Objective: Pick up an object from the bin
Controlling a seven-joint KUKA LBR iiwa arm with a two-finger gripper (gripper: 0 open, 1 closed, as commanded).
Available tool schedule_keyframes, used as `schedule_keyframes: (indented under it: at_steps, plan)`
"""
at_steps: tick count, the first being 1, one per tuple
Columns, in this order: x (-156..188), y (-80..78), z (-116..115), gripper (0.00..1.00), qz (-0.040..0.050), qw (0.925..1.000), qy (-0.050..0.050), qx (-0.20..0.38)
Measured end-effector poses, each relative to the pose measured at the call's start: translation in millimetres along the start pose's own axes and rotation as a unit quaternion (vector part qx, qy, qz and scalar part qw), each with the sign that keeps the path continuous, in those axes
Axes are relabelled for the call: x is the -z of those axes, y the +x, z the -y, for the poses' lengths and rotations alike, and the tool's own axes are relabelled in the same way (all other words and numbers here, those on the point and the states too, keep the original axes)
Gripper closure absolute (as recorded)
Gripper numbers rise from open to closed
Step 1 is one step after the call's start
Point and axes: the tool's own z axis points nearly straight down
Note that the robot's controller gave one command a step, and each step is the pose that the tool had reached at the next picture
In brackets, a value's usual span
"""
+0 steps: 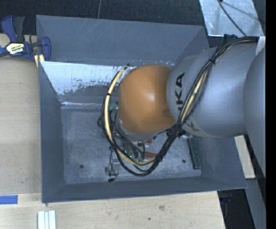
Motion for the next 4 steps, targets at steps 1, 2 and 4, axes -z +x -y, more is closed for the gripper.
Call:
schedule_keyframes:
  at_steps: [1, 2, 4]
  plan:
    - [3, -1.9, 0, 0.00, 0.0033, 1.0000, -0.001, -0.001]
    - [-74, -41.2, 66, 0.00, 0.0058, 1.0000, -0.001, -0.002]
    - [-70, -43.6, 97, 0.00, 0.0050, 0.9963, -0.001, -0.086]
